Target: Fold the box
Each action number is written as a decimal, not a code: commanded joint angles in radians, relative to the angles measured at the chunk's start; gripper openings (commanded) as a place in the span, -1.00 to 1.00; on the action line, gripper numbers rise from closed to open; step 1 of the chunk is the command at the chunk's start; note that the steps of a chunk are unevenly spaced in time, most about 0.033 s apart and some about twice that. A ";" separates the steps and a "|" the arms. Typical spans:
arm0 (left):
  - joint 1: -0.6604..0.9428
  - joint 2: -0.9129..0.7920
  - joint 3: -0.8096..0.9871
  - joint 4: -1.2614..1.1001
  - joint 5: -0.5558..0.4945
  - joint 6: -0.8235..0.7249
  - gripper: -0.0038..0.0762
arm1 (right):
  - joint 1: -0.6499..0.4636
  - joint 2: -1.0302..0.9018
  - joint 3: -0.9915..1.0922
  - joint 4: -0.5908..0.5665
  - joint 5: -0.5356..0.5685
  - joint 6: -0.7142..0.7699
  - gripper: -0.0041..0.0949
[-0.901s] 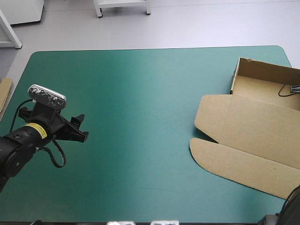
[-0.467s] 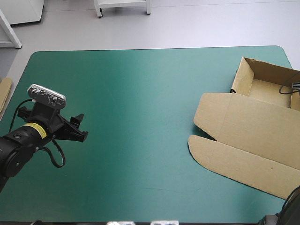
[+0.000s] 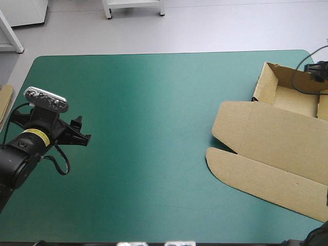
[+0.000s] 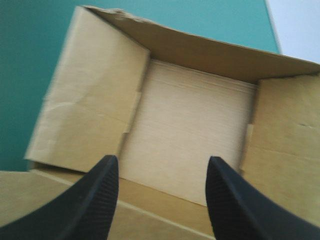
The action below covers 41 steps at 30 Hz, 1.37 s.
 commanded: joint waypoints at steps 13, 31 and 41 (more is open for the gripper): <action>-0.002 -0.058 0.070 0.174 -0.006 -0.210 0.28 | 0.488 -0.403 0.362 0.066 -0.235 -0.064 -0.13; -0.002 -0.363 0.277 0.082 -0.059 -0.239 0.11 | 0.645 -1.013 1.065 0.074 -0.563 -0.092 -0.36; -0.002 -0.471 0.468 -0.079 -0.138 -0.174 0.11 | 0.645 -1.275 1.308 0.113 -0.513 -0.056 -0.58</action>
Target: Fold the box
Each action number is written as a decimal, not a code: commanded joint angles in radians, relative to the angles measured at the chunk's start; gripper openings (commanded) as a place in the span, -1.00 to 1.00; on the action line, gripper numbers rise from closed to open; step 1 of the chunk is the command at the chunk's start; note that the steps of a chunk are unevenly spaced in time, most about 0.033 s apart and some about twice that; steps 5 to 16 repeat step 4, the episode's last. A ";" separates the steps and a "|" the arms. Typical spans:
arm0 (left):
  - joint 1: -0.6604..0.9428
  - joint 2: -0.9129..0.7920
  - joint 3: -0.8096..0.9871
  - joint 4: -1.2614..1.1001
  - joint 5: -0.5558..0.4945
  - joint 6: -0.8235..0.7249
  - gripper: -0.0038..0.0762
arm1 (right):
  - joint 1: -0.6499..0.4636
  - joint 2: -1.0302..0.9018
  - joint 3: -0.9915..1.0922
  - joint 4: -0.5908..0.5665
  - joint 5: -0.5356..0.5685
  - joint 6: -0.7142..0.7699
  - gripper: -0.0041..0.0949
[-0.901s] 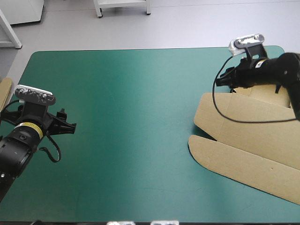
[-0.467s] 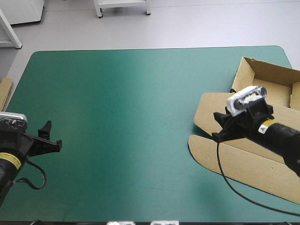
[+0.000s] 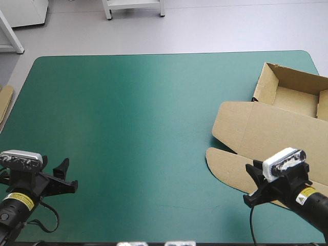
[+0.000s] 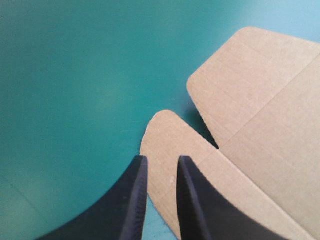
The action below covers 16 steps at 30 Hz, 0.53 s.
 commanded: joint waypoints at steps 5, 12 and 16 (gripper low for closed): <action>-0.002 -0.038 0.063 -0.105 -0.089 0.105 0.11 | -0.001 -0.135 0.118 0.037 -0.060 -0.002 -0.64; -0.002 -0.038 0.063 -0.105 -0.089 0.105 0.11 | -0.001 -0.135 0.118 0.037 -0.060 -0.002 -0.64; -0.002 -0.038 0.063 -0.105 -0.089 0.105 0.11 | -0.001 -0.135 0.118 0.037 -0.060 -0.002 -0.64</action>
